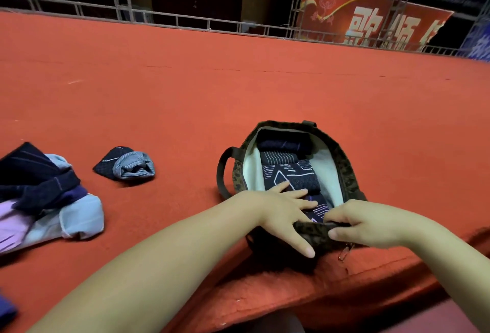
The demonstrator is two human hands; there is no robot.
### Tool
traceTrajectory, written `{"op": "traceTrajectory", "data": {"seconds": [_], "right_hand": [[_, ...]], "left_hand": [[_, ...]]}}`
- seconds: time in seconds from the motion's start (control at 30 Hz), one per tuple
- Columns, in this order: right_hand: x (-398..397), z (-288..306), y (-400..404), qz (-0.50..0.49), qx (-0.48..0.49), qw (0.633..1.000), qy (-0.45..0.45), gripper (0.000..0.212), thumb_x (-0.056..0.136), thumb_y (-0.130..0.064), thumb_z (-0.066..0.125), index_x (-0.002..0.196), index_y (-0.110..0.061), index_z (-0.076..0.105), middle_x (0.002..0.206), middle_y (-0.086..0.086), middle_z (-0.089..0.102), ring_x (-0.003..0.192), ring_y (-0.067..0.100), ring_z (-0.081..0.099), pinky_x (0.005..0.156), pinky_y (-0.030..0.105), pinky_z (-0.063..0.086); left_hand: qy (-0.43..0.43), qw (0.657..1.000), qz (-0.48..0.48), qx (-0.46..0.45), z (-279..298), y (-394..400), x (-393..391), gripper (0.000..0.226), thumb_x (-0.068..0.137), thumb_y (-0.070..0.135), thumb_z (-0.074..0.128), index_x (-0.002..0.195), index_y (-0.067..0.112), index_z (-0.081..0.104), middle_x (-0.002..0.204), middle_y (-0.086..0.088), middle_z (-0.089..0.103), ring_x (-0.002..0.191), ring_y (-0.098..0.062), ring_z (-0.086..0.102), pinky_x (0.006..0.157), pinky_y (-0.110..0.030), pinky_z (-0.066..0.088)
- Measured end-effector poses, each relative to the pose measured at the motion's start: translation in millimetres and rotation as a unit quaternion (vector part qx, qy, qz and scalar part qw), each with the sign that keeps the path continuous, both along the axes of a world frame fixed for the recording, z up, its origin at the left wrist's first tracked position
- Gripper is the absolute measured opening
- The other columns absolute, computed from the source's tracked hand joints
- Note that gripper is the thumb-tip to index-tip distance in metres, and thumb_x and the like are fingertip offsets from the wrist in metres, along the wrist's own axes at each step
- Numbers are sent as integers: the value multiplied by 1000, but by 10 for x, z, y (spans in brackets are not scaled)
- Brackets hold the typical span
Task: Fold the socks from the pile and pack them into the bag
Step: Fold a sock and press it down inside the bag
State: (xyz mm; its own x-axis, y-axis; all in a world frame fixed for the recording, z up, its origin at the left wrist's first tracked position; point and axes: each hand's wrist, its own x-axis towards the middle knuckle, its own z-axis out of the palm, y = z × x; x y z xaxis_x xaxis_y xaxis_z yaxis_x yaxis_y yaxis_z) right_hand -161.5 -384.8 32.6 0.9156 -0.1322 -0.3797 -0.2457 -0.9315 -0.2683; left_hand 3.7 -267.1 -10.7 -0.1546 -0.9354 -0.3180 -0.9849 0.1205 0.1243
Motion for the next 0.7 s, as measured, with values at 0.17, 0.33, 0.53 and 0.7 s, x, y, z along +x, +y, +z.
{"op": "traceTrajectory", "data": {"seconds": [0.17,0.33,0.53,0.7], "right_hand": [[164,-8,12,-67,-33,997,3,26,98,-35,45,78,-19,47,68,-7,45,62,7,40,61,26,33],[319,133,81,-79,-13,996,36,20,89,-47,56,79,-31,51,67,-12,50,59,3,45,58,19,36],[457,306,302,-41,-14,999,20,11,86,-43,61,90,-33,58,84,-15,59,70,-3,51,64,15,40],[835,225,802,12,-43,996,-77,13,84,-45,62,89,-33,59,87,-14,62,79,-2,56,69,17,44]], "left_hand": [[20,1000,15,-8,64,5,87,55,98,50,33,140,17,44,159,5,11,146,-9,-5,116,-45,-14],[61,992,38,-99,-45,114,152,36,92,35,55,120,15,61,149,5,38,138,-12,30,117,-47,-1],[91,979,73,-165,-116,490,357,43,76,30,70,117,26,58,116,8,61,108,-14,53,91,-40,44],[121,962,161,-186,-151,1204,692,48,82,35,66,127,23,53,127,6,57,117,-14,49,100,-32,38]]}}
